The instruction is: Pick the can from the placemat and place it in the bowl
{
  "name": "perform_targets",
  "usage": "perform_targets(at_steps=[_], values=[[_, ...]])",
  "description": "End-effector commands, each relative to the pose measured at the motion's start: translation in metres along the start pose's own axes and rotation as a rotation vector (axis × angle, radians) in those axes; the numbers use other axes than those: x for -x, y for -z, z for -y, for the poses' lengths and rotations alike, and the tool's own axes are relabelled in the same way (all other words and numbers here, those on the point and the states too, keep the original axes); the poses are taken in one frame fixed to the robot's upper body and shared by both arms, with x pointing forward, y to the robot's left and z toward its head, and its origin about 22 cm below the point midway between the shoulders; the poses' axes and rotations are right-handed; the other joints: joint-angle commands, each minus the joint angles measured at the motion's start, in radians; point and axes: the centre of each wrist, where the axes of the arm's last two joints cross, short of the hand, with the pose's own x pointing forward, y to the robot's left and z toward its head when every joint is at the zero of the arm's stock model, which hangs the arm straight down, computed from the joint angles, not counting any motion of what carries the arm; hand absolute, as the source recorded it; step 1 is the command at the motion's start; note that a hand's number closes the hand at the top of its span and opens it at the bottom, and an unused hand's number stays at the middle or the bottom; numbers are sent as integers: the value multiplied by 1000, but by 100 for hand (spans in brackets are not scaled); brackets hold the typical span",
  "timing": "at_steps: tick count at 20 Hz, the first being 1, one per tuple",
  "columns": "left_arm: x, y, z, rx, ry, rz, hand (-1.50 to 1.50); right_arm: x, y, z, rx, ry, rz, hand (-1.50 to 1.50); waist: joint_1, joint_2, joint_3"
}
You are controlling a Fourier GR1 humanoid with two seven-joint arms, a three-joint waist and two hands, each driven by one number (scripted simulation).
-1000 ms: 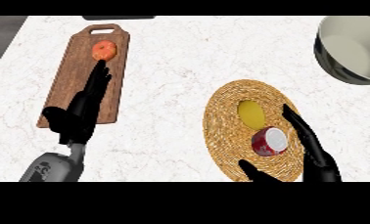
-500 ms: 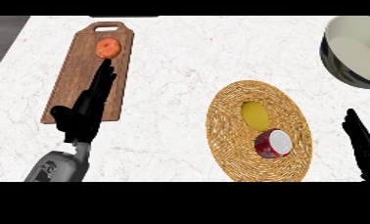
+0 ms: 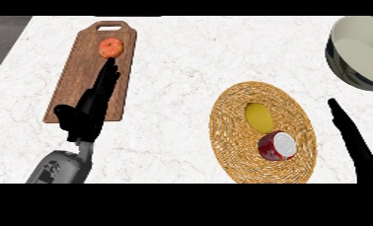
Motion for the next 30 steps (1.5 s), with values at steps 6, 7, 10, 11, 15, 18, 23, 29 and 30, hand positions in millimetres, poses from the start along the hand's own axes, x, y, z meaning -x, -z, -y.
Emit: perform_targets(at_steps=[6,7,10,11,15,18,23,29,30], values=[[-11,1,12,-27,2,5,0,8,22,-6,-127,-33,-123,-150,-4,-1,2],[-6,2,-23,-11,4,2,0,10,6,-11,-144,-39,-106,-150,-6,-2,1],[21,-10,16,-15,9,-22,0,17,1,-9,-152,-24,-91,-150,-9,-2,1],[-8,-3,4,-17,14,-4,0,24,7,5,-155,-25,-95,-150,-7,-2,2],[-1,7,-9,-3,0,4,0,15,10,-1,-140,66,-46,-150,-7,-1,1],[8,-21,8,-14,8,5,0,19,-12,-20,-133,113,-38,-150,-6,-3,2],[-1,0,-14,-8,-5,-14,0,25,-8,-4,-137,171,-39,-150,-8,-2,1],[5,-2,-14,-5,5,-1,0,50,14,-43,-166,222,-77,-150,-5,-1,1],[28,-15,-5,-3,-2,-3,0,50,20,-30,-153,217,-61,-150,-5,-1,1]])
